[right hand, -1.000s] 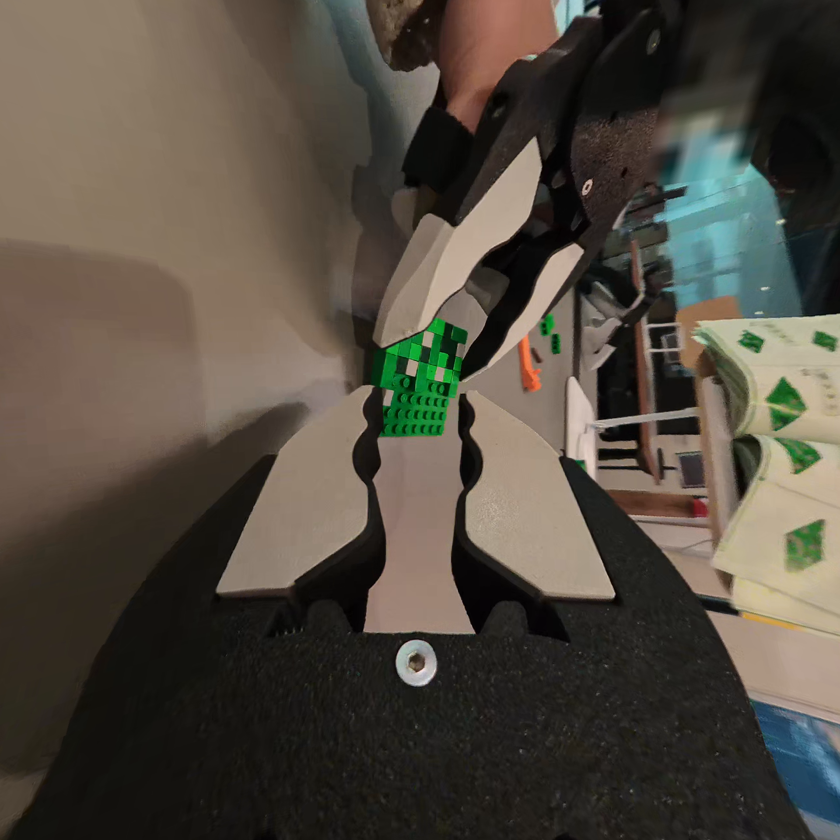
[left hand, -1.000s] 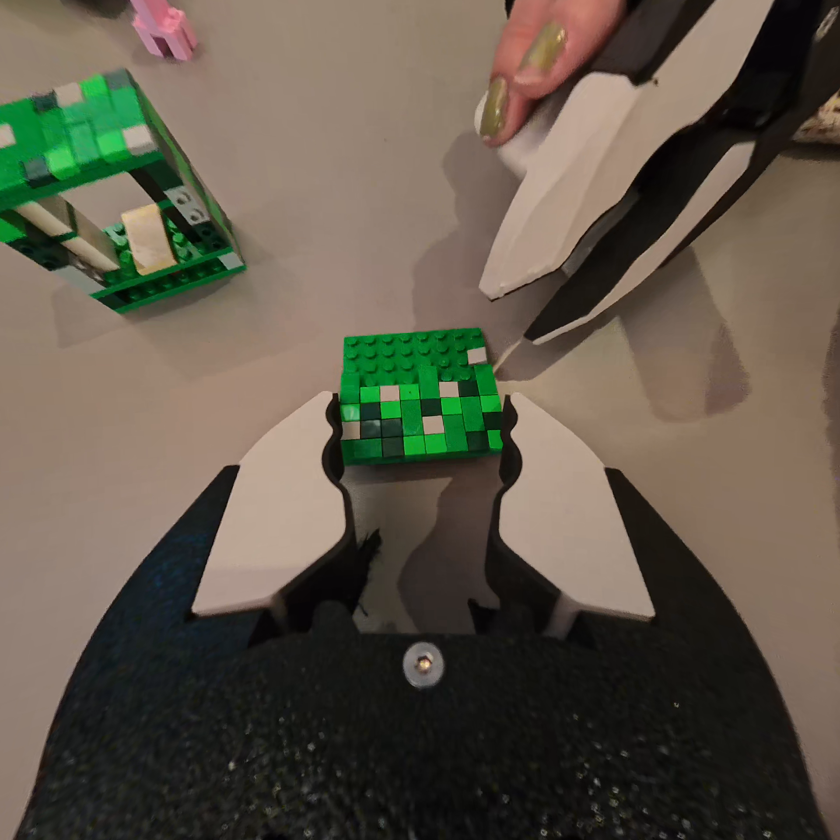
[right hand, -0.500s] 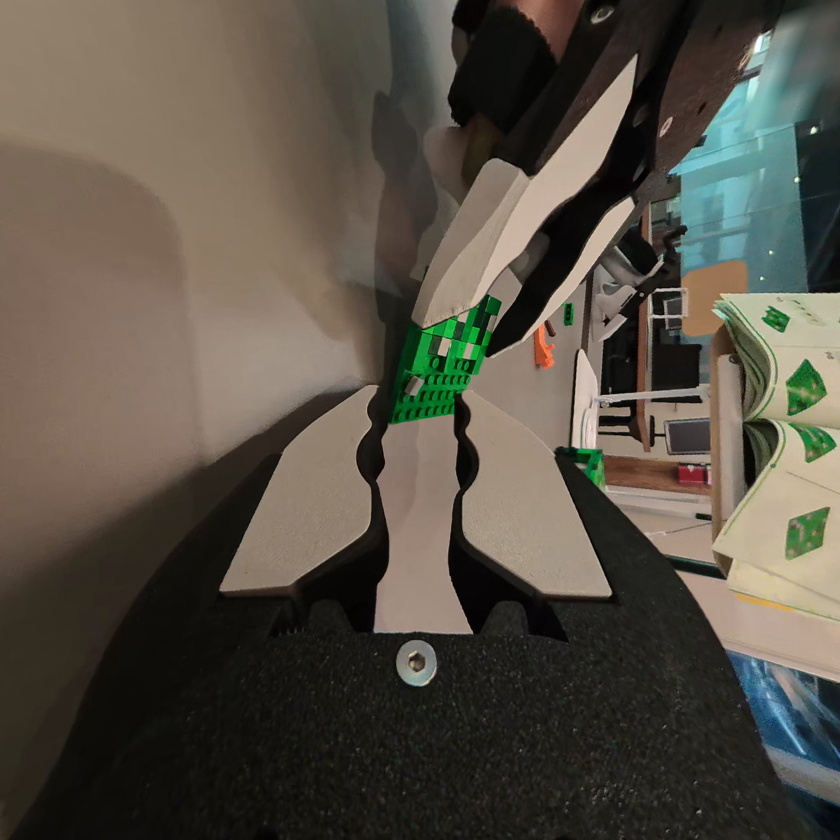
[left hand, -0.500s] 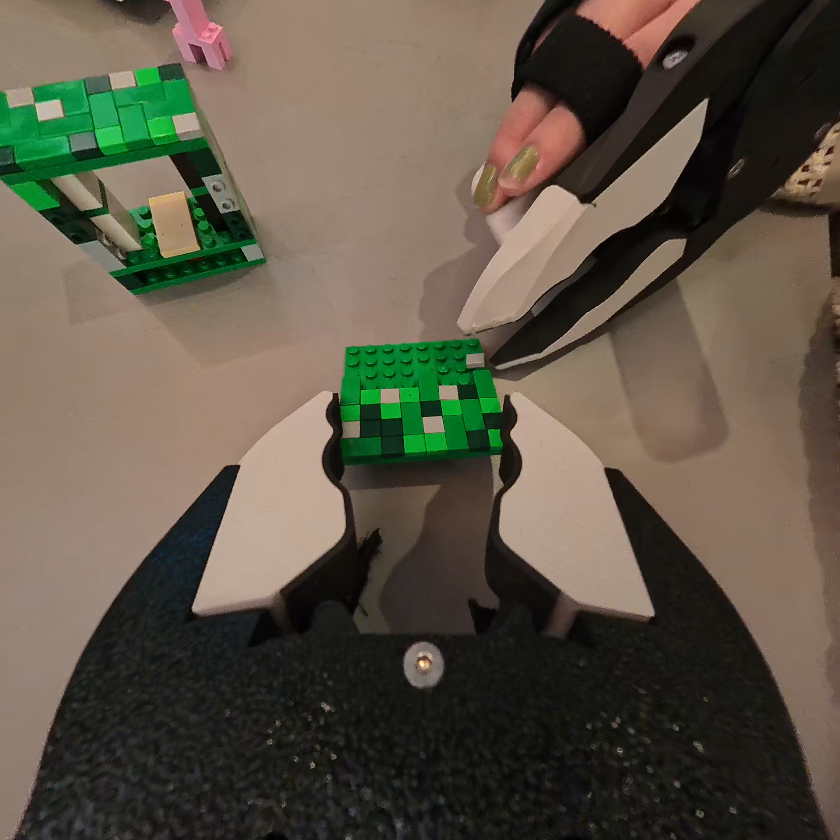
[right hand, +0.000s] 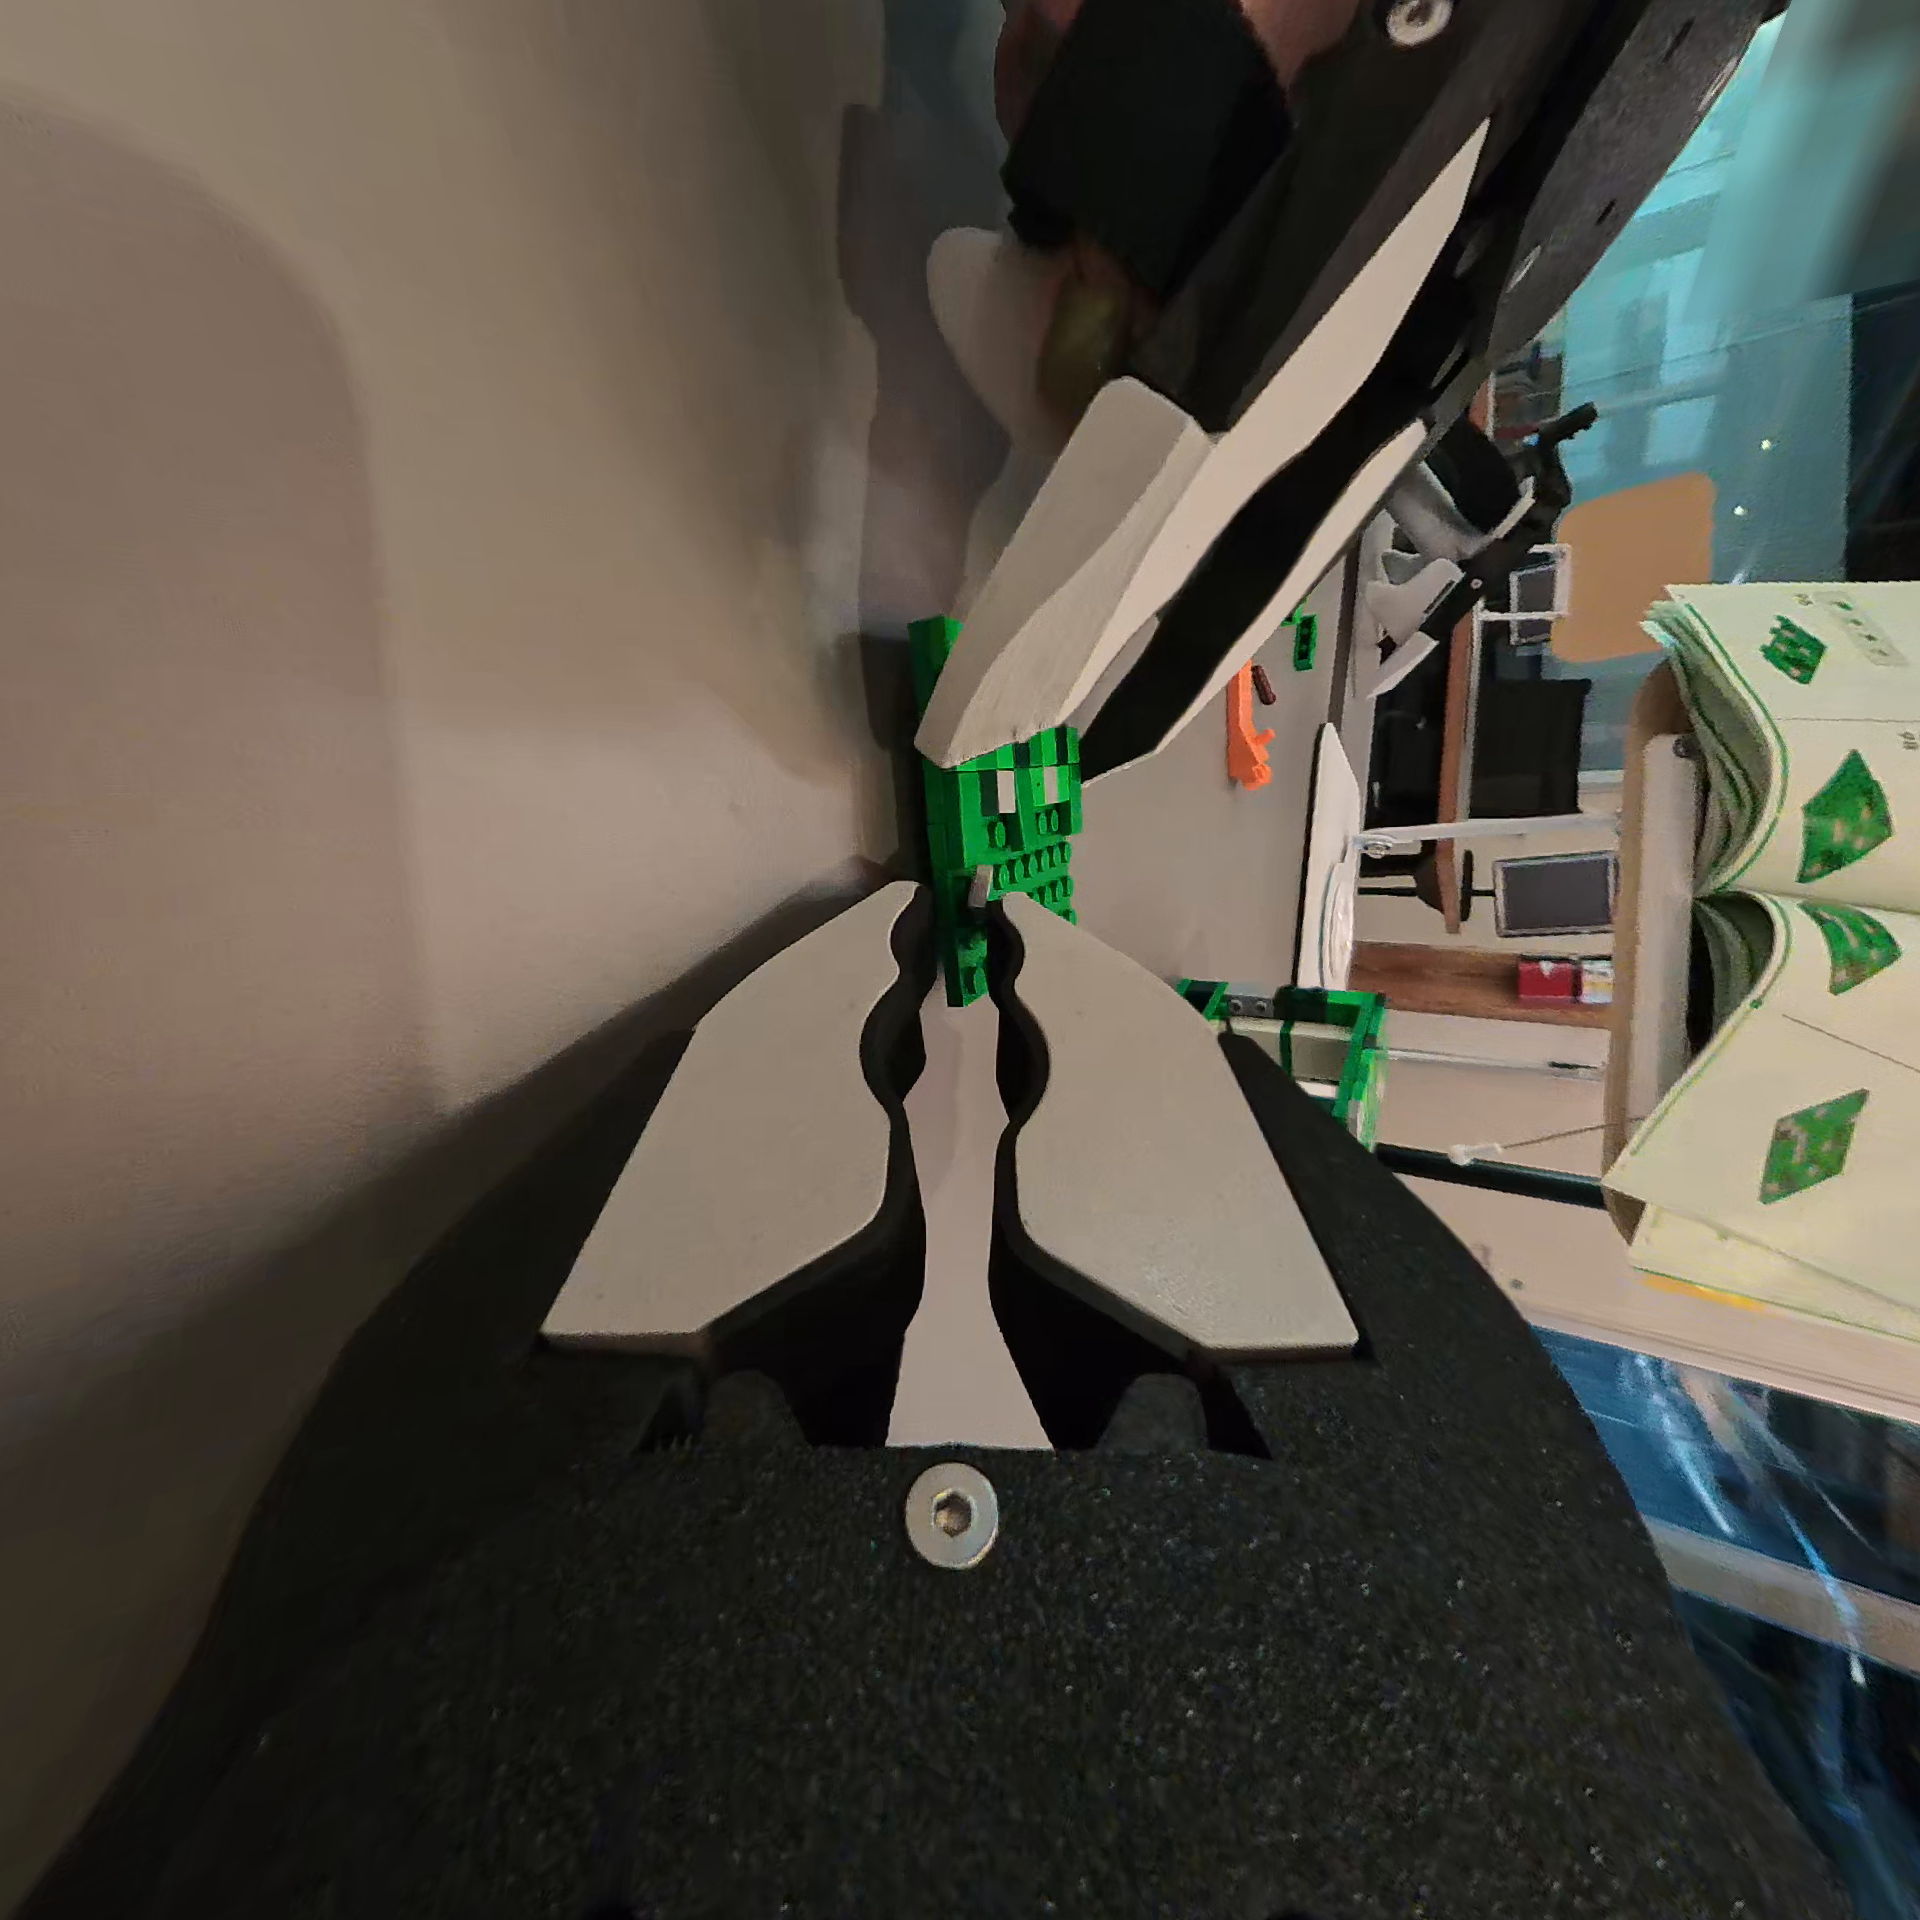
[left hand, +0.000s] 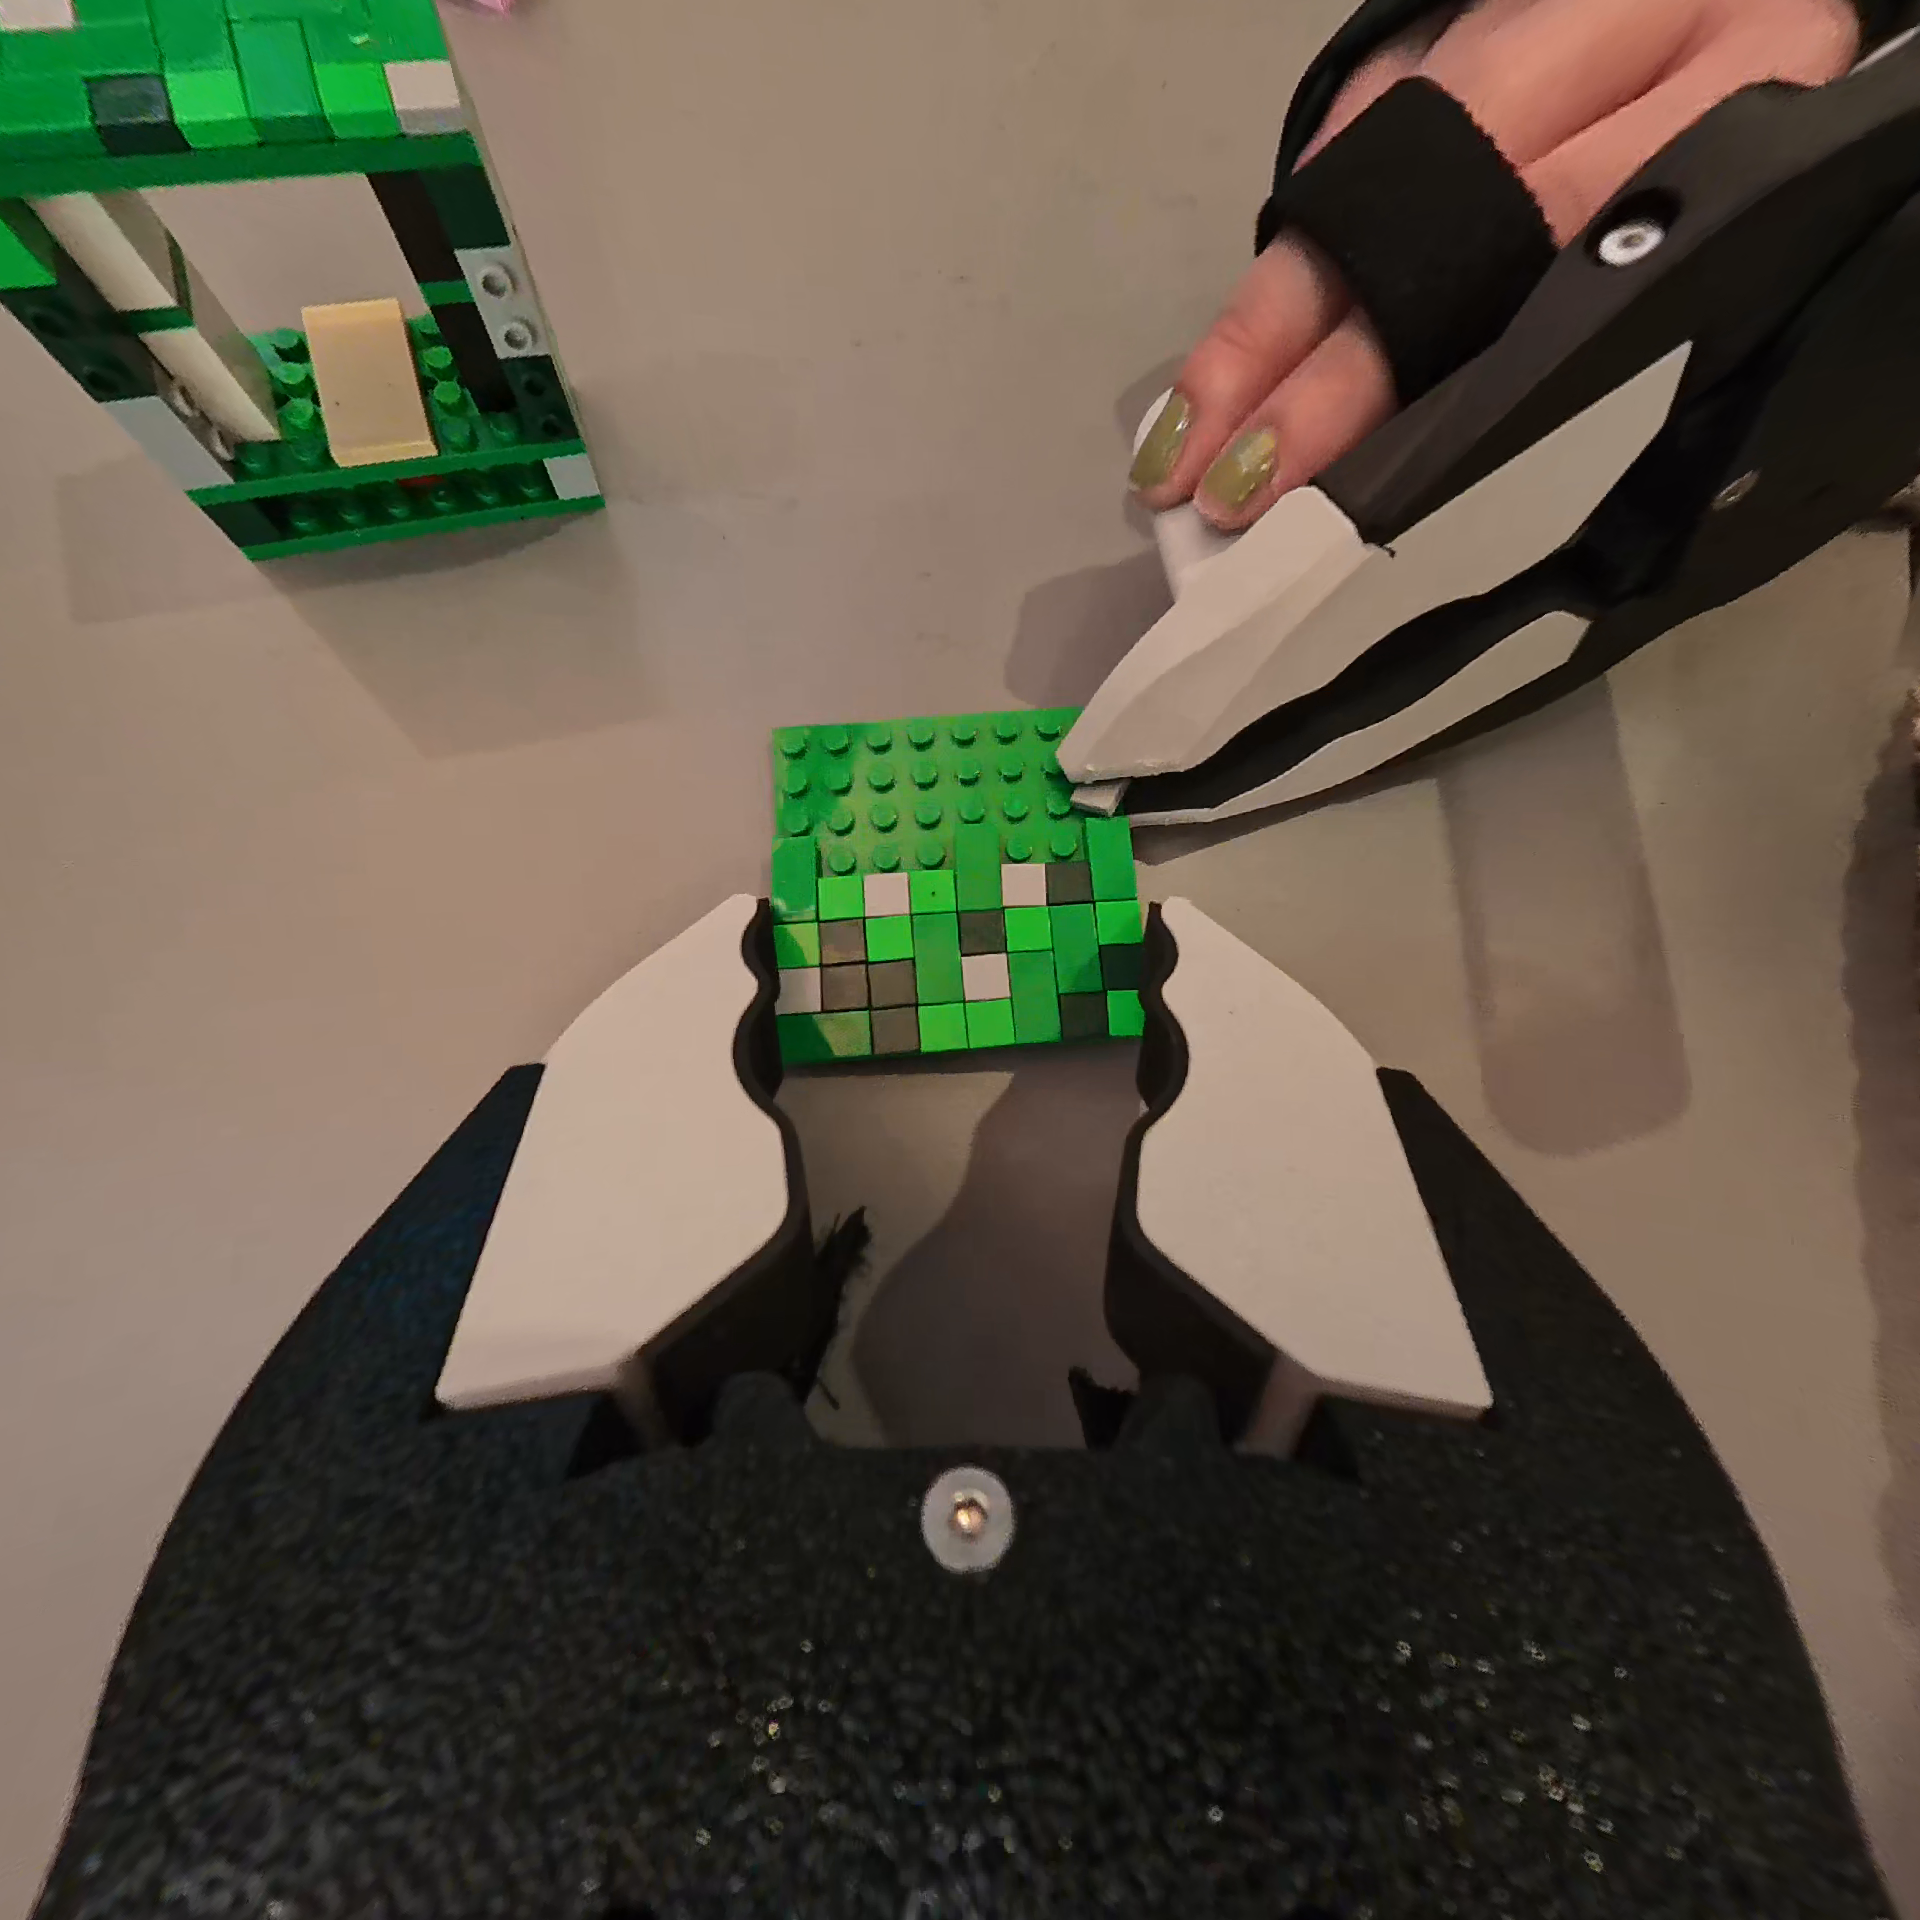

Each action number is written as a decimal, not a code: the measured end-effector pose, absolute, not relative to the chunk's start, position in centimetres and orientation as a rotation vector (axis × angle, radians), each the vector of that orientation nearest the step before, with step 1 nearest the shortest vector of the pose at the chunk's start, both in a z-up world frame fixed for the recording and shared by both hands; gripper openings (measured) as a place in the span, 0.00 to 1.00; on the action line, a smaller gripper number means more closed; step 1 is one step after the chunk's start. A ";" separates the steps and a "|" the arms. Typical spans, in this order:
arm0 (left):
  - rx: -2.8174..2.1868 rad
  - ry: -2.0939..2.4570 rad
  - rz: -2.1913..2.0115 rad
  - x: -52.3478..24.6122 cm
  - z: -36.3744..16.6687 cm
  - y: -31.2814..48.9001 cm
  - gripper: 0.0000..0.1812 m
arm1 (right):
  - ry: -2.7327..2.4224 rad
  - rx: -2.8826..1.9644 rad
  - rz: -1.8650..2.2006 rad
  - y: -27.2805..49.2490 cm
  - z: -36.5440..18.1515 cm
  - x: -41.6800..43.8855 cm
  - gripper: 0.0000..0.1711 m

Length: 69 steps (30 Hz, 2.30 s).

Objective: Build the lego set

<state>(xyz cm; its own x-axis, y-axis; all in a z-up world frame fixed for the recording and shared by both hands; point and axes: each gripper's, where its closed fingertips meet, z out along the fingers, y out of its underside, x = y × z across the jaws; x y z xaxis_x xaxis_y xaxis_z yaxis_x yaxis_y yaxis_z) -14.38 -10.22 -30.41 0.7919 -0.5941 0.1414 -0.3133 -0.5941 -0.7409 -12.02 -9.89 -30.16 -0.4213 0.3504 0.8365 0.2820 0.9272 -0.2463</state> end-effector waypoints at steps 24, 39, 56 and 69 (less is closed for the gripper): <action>-1.786 1.268 0.489 -13.6 -29.4 -11.3 0.17 | -2.010 -0.550 0.197 -9.3 -29.6 -12.3 0.05; -1.569 1.323 0.490 -12.5 -28.1 -11.9 0.04 | -1.949 -0.128 0.061 -10.1 -28.6 -11.4 0.04; -1.590 1.300 0.397 -12.2 -28.8 -12.1 0.05 | -2.017 -0.118 0.079 -10.0 -29.8 -10.8 0.05; -1.593 1.267 0.383 -12.3 -28.7 -12.0 0.05 | -2.028 -0.183 0.141 -10.0 -29.6 -10.7 0.09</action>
